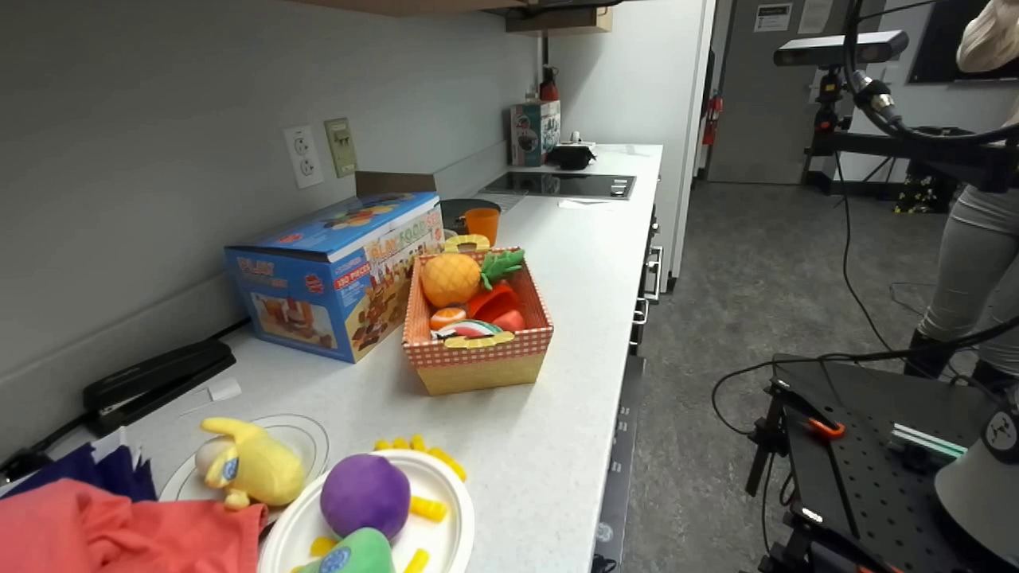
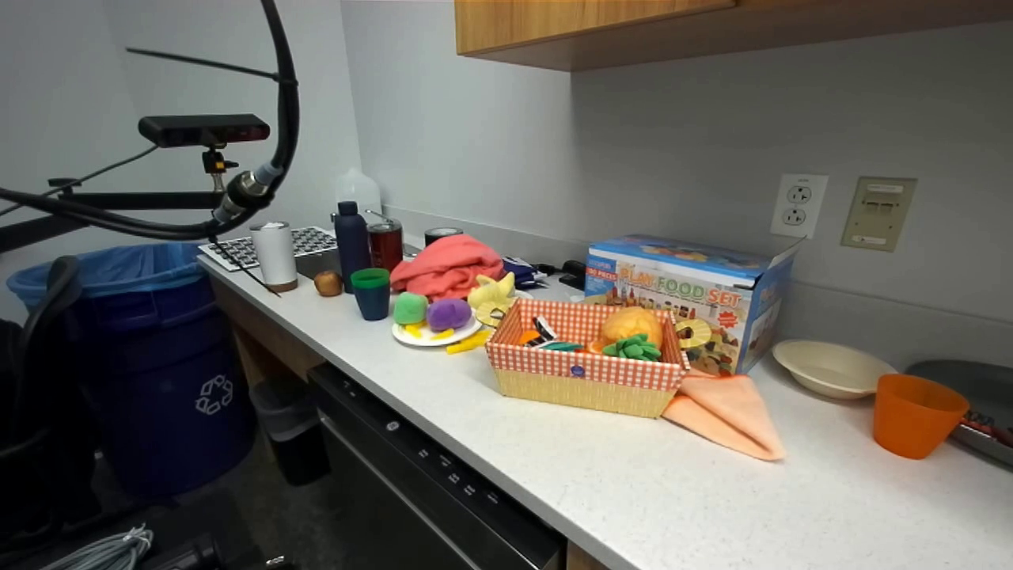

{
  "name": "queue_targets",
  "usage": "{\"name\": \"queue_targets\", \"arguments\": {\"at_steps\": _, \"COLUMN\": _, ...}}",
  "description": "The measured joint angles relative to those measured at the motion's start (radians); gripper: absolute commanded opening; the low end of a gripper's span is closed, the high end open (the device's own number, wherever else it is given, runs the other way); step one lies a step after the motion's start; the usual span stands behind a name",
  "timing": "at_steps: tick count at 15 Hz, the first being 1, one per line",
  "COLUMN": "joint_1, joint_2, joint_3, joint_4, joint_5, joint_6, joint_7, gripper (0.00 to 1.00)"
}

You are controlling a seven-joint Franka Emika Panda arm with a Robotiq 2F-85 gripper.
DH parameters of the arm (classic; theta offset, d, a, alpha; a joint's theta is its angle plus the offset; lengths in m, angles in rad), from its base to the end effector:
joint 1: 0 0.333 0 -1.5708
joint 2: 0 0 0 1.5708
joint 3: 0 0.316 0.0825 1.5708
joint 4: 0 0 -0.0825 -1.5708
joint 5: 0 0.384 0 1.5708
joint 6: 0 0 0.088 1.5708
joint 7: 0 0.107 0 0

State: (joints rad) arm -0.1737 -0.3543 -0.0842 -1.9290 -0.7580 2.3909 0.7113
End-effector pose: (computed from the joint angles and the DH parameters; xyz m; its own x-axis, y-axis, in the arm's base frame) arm 0.4708 -0.1397 0.7313 0.4750 -0.2445 0.8453 -0.6511 -0.7439 0.1507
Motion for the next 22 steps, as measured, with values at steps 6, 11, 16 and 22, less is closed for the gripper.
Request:
{"name": "queue_targets", "arguments": {"at_steps": 6, "joint_1": -0.009, "joint_2": -0.019, "joint_3": 0.000, "joint_4": -0.021, "joint_5": 0.004, "joint_6": 0.010, "joint_7": 0.001, "gripper": 1.00}}
{"name": "queue_targets", "arguments": {"at_steps": 11, "joint_1": -0.011, "joint_2": -0.018, "joint_3": 0.003, "joint_4": -0.027, "joint_5": 0.006, "joint_6": 0.026, "joint_7": 0.009, "gripper": 1.00}}
{"name": "queue_targets", "arguments": {"at_steps": 16, "joint_1": -0.035, "joint_2": -0.006, "joint_3": 0.028, "joint_4": -0.020, "joint_5": -0.013, "joint_6": 0.029, "joint_7": 0.035, "gripper": 1.00}}
{"name": "queue_targets", "arguments": {"at_steps": 22, "joint_1": -0.051, "joint_2": 0.002, "joint_3": 0.060, "joint_4": -0.019, "joint_5": -0.107, "joint_6": 0.025, "joint_7": 0.094, "gripper": 1.00}}
